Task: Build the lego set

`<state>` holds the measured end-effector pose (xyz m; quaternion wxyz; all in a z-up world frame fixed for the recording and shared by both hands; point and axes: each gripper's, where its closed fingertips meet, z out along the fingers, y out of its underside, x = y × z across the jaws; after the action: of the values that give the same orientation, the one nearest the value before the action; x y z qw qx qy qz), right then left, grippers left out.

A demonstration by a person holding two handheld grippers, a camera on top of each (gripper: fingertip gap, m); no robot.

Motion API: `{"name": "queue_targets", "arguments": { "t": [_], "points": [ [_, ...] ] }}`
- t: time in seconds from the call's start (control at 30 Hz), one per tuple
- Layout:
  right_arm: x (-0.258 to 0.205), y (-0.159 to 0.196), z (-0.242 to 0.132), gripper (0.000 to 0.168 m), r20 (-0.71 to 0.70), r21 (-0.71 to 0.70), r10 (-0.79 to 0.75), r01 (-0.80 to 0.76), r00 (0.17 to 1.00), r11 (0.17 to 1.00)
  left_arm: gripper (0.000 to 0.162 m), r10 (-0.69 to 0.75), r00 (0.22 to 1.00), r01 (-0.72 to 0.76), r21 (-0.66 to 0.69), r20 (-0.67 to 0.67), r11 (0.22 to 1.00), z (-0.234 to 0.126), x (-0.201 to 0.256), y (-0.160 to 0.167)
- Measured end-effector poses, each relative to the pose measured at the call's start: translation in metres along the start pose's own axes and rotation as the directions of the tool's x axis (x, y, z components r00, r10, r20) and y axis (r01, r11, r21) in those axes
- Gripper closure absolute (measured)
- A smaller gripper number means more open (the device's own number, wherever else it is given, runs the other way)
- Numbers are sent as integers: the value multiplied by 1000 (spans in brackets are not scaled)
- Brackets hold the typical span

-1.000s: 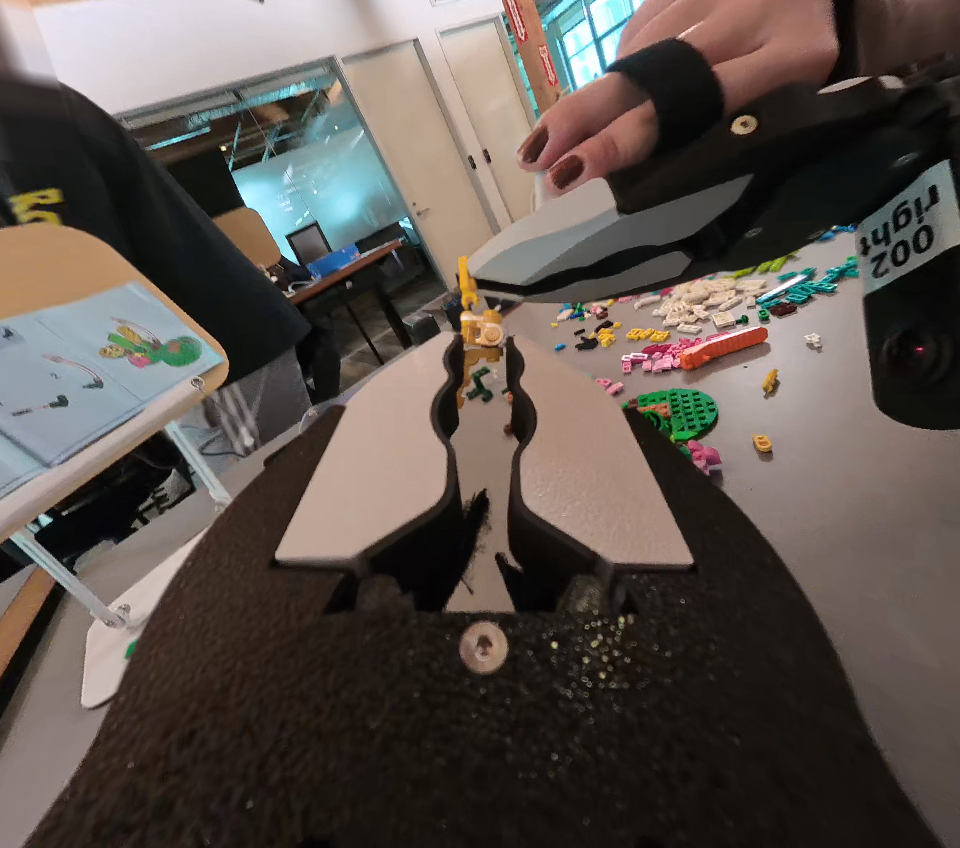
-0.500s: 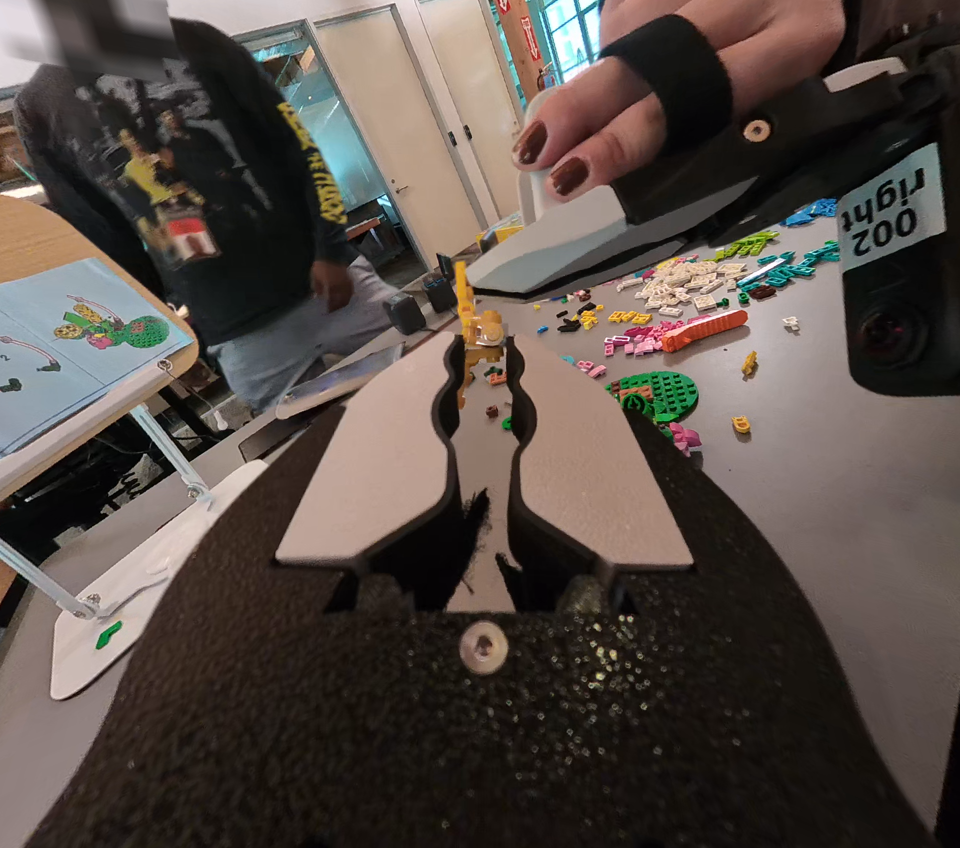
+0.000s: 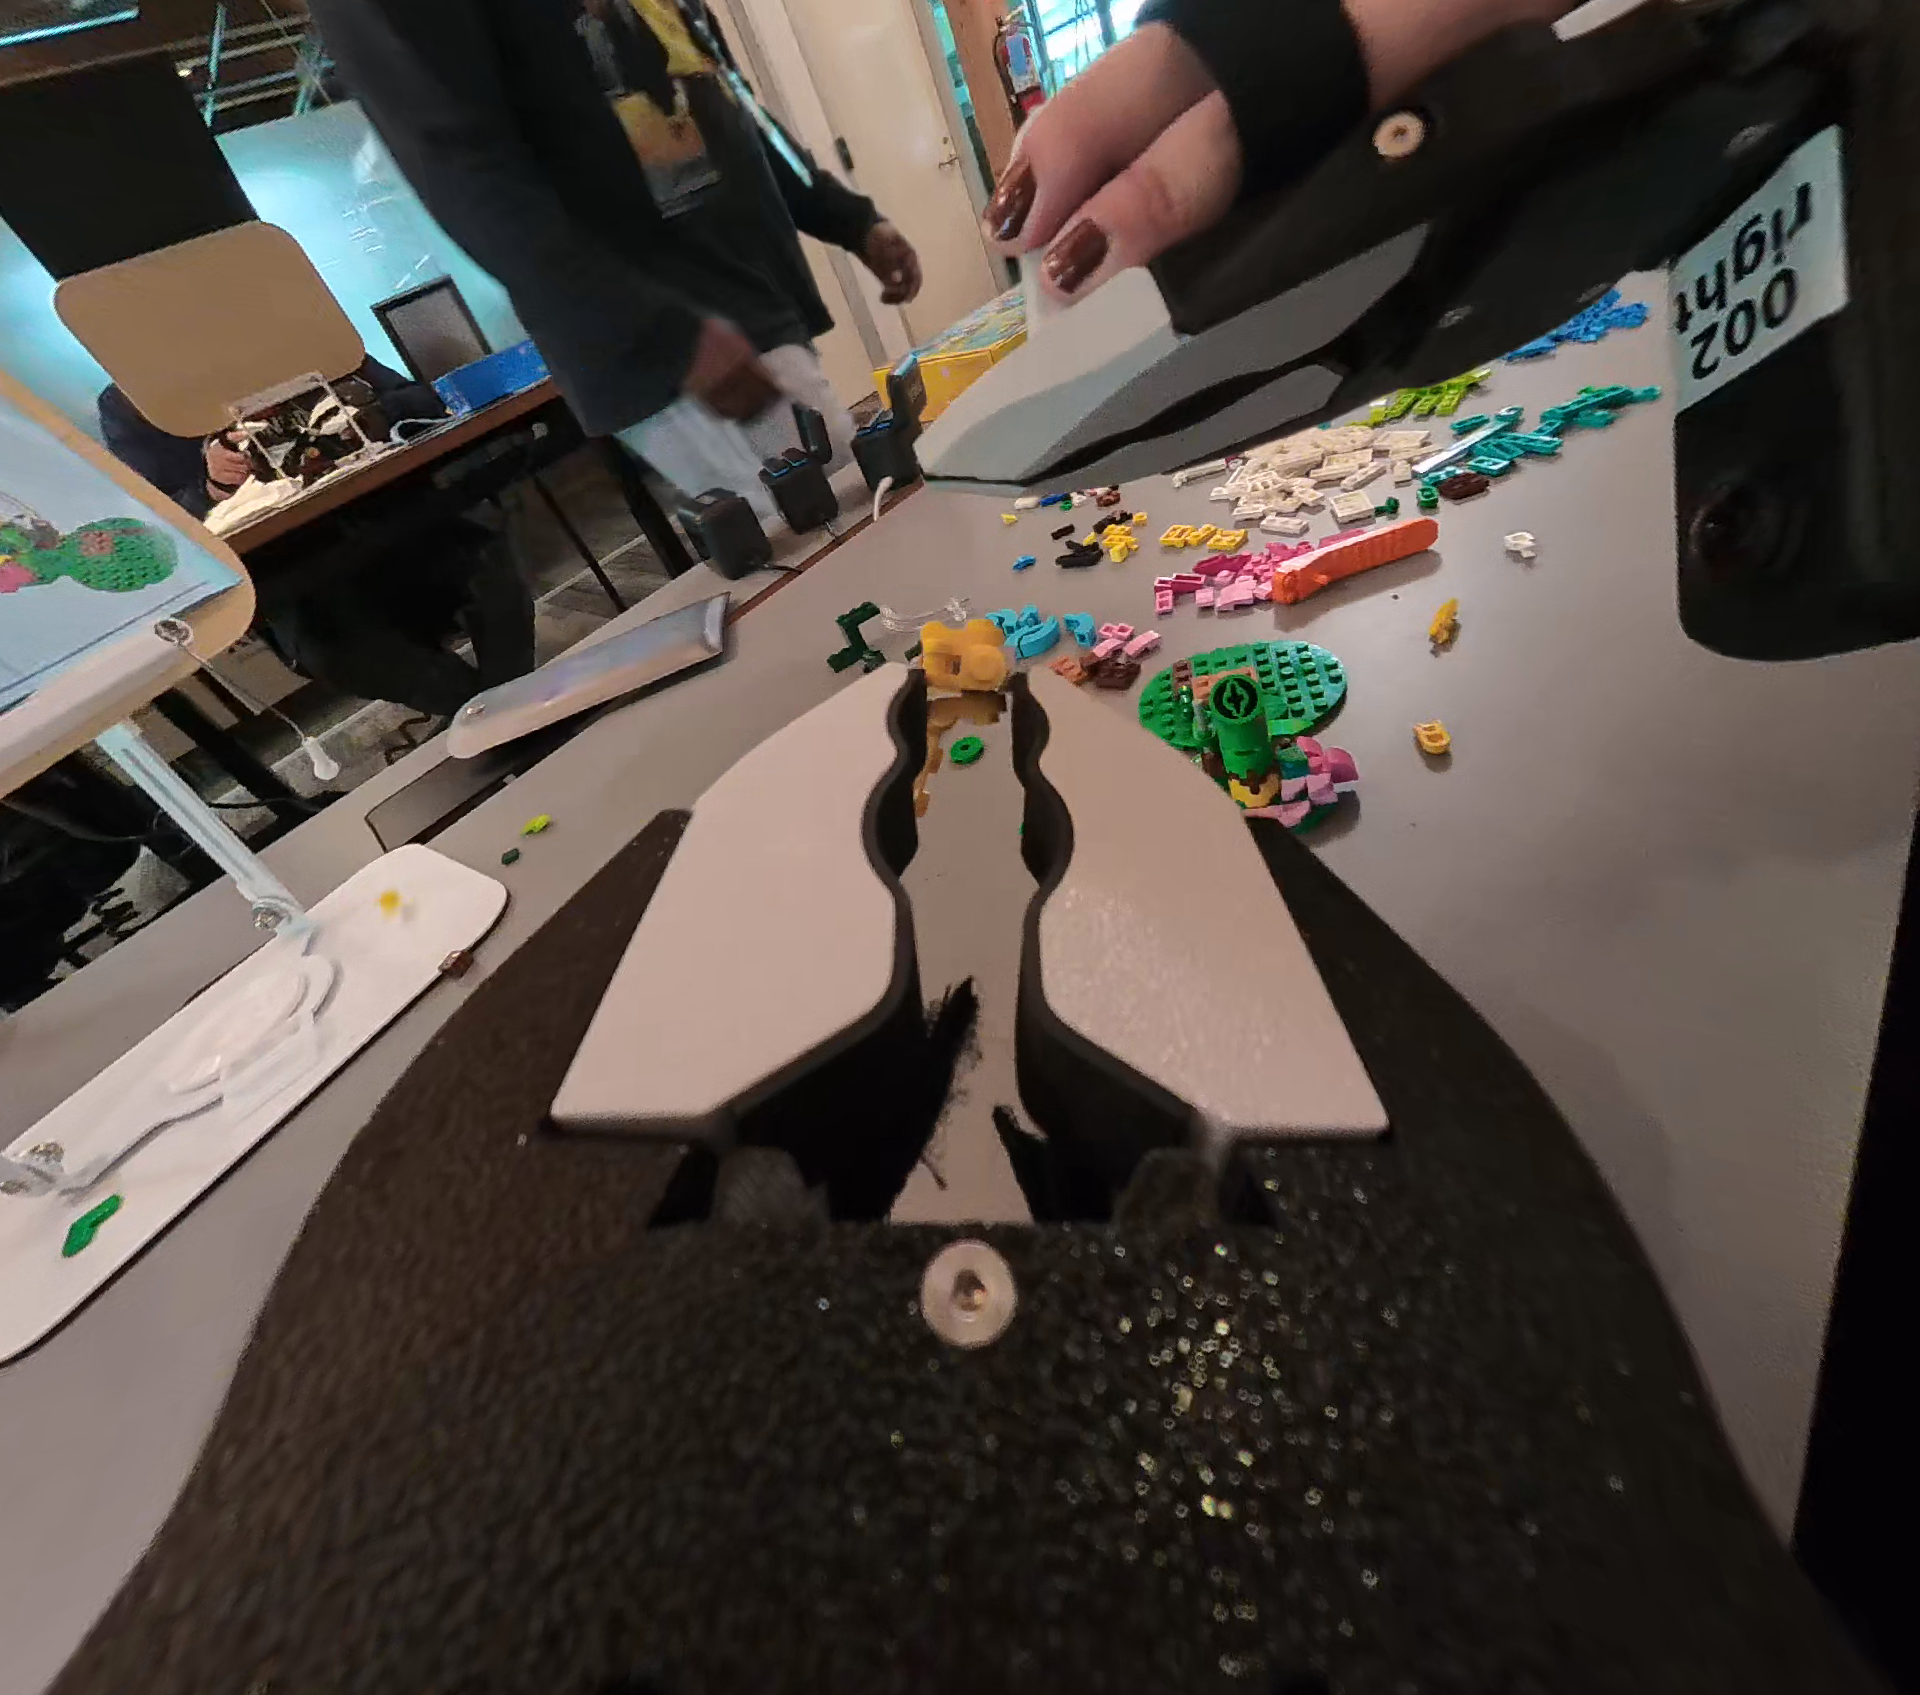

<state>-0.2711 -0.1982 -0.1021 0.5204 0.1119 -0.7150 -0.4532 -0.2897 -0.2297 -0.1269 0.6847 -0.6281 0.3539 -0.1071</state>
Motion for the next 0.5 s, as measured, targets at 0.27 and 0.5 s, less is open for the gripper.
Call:
{"name": "queue_targets", "arguments": {
  "t": [0.27, 0.5],
  "points": [
    [-20, 5, -2, 168, 92, -75, 272, -265, 958, 961, 147, -8, 1000, 7, 11, 16, 1000, 2, -2, 2],
    [-16, 12, -11, 168, 76, -148, 598, -584, 798, 798, 146, -23, 997, 20, 41, 79, 999, -4, -15, -1]
  ]
}}
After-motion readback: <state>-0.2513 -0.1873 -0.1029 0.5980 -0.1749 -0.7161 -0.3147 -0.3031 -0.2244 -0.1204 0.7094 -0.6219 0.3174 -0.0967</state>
